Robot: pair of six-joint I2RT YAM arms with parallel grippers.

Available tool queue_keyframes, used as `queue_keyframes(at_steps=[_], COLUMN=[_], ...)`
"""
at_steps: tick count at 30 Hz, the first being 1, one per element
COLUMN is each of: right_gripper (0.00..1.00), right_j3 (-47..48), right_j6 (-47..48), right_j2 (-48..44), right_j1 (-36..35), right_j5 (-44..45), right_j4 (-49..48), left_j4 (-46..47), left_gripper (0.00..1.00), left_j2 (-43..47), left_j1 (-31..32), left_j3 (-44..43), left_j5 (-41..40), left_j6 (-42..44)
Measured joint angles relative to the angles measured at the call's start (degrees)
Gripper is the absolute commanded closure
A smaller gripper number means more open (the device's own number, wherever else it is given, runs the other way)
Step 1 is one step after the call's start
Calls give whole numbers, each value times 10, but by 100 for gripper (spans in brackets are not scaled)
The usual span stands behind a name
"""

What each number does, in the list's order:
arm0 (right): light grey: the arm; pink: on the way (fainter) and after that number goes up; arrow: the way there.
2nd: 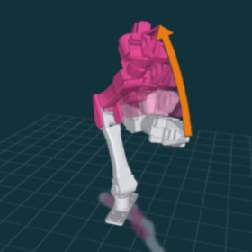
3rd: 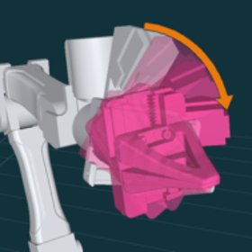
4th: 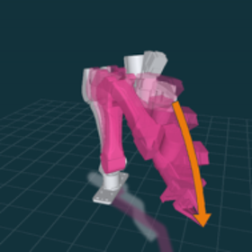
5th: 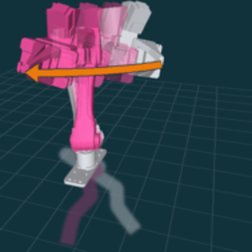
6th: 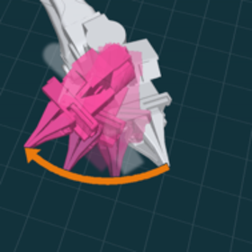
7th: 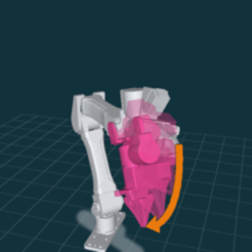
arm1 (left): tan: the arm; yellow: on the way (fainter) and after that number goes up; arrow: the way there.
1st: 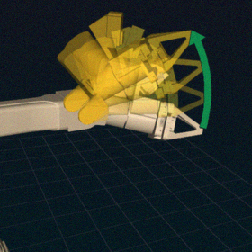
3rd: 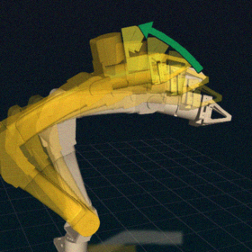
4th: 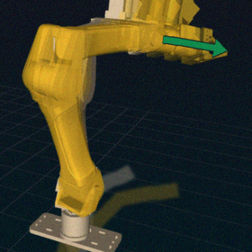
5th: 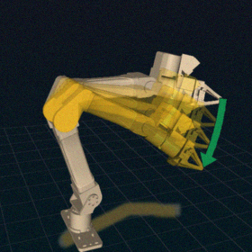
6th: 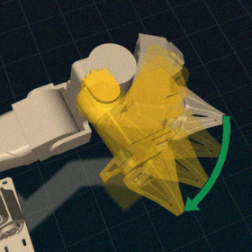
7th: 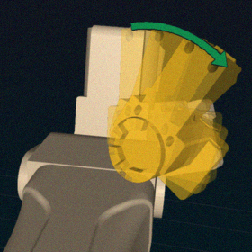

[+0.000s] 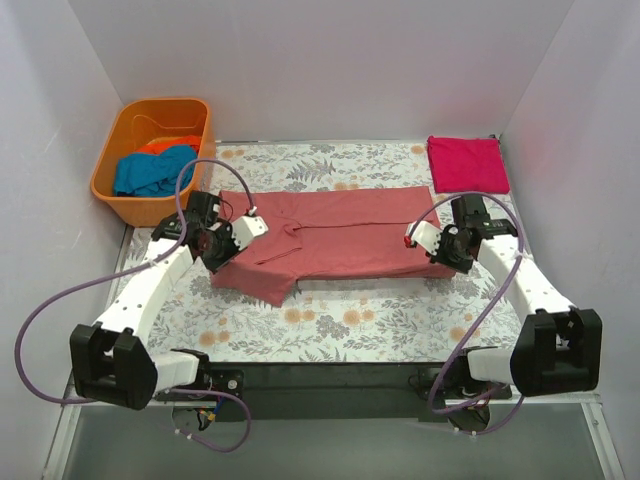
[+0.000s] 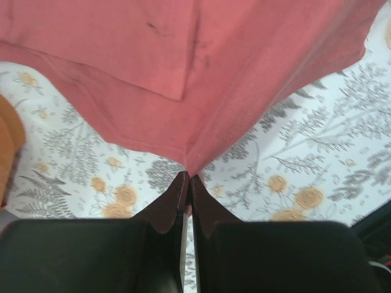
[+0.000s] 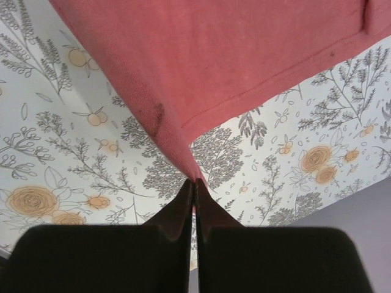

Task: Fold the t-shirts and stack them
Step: Fold the tshirt

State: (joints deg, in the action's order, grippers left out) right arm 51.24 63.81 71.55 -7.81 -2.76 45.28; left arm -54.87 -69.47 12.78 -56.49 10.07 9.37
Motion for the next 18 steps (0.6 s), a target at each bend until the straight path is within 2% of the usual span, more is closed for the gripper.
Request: queue_keyframes(at_steps=[10,18], right_gripper=[99,99], right_j3=[96,178], right_j6=[24,33], right_j2=[113,211], right_j1=[5,7], right_j5=[-2,0], right_j4=[-5,-13], left_j4=[68,105], left_gripper=[100,100], left_j2=[-112,-196], left_j1=[-40,-46], left_j3=[-82,-132], left_j5=[0,0], left_j6=[9,11])
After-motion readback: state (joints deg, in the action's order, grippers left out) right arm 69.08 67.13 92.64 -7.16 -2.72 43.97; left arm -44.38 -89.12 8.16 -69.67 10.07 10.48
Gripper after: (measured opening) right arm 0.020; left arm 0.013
